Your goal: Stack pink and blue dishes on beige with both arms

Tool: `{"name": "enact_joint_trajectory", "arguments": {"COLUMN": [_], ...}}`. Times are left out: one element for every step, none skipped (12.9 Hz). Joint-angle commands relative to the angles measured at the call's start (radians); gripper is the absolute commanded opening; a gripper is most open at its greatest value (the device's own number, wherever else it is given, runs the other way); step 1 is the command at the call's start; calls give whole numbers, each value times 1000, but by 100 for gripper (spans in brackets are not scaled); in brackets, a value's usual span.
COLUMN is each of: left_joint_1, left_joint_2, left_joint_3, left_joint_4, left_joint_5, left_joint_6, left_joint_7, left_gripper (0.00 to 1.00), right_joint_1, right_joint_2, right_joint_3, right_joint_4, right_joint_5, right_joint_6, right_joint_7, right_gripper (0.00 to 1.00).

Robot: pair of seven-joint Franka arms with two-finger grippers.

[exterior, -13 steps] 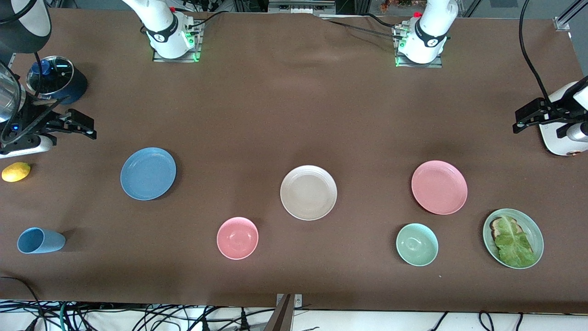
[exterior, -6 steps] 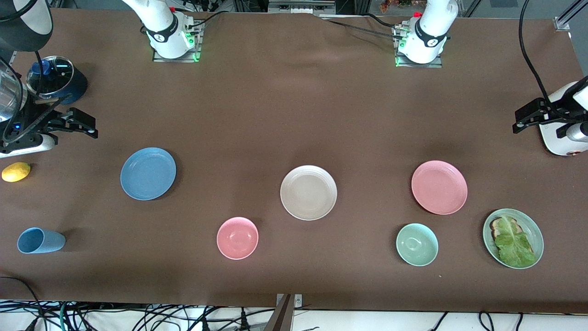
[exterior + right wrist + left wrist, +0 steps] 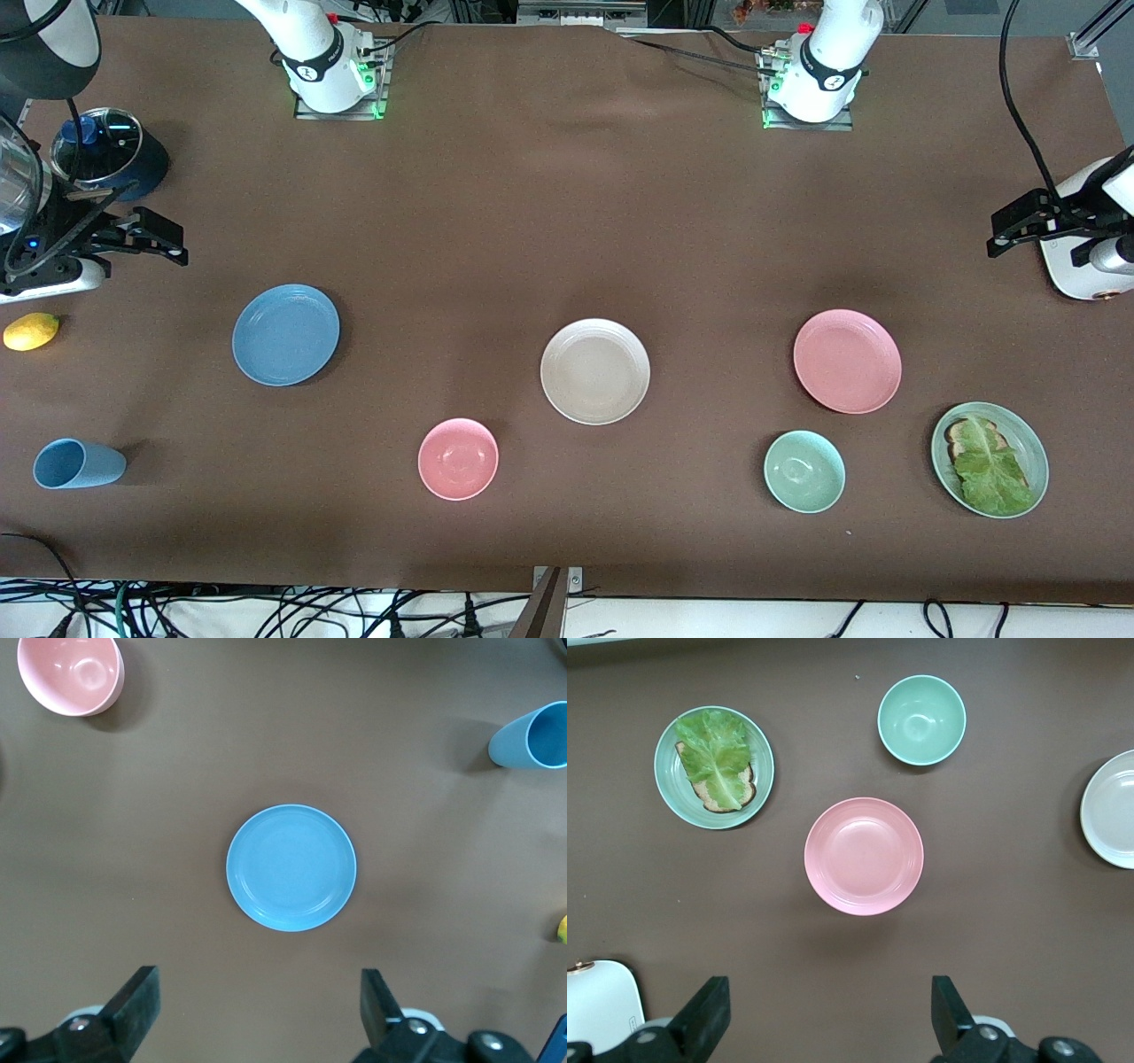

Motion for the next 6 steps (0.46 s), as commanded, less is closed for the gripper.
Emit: {"name": "enact_joint_trajectory", "arguments": {"left_joint_1": [-9, -10, -10, -11, -10, -8], "left_joint_2": [5, 5, 6, 6, 5, 5], "left_joint_3": [-1, -1, 1, -1, 1, 1], "left_joint_4": [9, 9, 9, 6, 6, 6], "left_joint_5": [1, 2, 2, 2, 2, 2], "left_joint_6": [0, 0, 0, 0, -2, -2], "left_joint_7": [9, 9, 9, 9, 9, 9], "left_gripper": [100, 100, 100, 100, 100, 100], "right_joint_1": [-7, -10, -12, -13, -13, -12], "right_joint_2": [0, 1, 5, 3, 3, 3], "right_joint_3": [-4, -6, -6, -6, -6, -4], "right_joint_4": [12, 12, 12, 12, 12, 12], "right_joint_5": [-8, -8, -7, -7, -5, -5], "right_joint_6": [-20, -18, -18, -18, -18, -18], "right_joint_7": [5, 6, 5, 8, 9, 9], "right_gripper": [100, 100, 100, 100, 100, 100]}}
